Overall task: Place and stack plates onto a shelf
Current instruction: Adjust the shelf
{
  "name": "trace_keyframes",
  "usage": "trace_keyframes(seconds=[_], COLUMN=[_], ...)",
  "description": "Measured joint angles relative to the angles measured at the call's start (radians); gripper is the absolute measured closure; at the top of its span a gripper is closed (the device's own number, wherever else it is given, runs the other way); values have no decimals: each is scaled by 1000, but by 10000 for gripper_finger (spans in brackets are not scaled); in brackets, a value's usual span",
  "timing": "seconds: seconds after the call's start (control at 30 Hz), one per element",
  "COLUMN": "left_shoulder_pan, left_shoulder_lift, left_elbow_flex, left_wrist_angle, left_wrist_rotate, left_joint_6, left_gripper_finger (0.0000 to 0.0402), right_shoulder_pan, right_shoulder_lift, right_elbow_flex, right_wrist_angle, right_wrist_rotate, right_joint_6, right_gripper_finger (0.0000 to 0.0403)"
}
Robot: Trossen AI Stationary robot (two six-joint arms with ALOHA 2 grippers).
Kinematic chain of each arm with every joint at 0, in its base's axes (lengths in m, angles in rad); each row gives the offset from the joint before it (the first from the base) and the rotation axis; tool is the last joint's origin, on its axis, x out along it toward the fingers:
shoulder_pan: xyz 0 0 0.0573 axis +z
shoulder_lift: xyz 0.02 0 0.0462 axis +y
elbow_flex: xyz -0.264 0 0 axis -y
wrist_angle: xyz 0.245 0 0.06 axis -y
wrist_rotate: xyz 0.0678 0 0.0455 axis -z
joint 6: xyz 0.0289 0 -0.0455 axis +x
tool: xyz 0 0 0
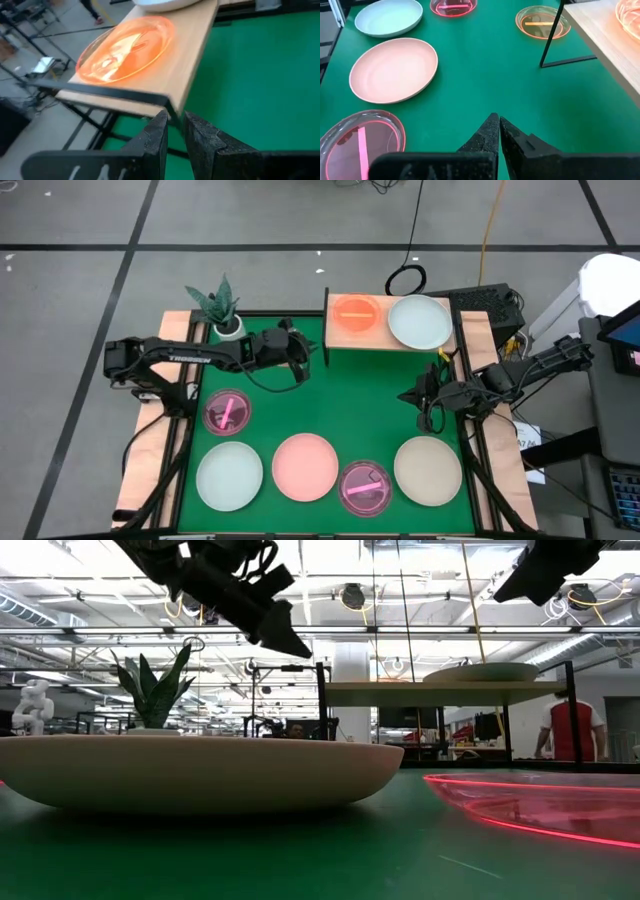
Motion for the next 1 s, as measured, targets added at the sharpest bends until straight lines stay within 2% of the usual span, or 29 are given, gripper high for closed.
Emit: trace_keyframes(seconds=[0.27, 0.47, 0.8, 1.0], left_shoulder_pan=[-2, -3, 30, 45], left_shoulder_lift=[29, 97, 65, 126], left_elbow_flex=[-1, 0, 2, 0], left_wrist_angle=[23, 102, -13, 52], left_wrist_rotate=[46, 57, 55, 61], left_joint_6=[-22, -11, 2, -15], left_gripper_finger=[334, 334, 335, 335], right_shoulder_pan=[0, 0, 0, 0], right_shoulder_lift=[0, 0, 0, 0], right_elbow_flex=[0, 0, 0, 0], right_wrist_angle=[1, 8, 9, 9], right_wrist_rotate=[1, 2, -2, -2], right_joint_6=[-7, -14, -22, -1], right_gripper_finger=[403, 403, 403, 403])
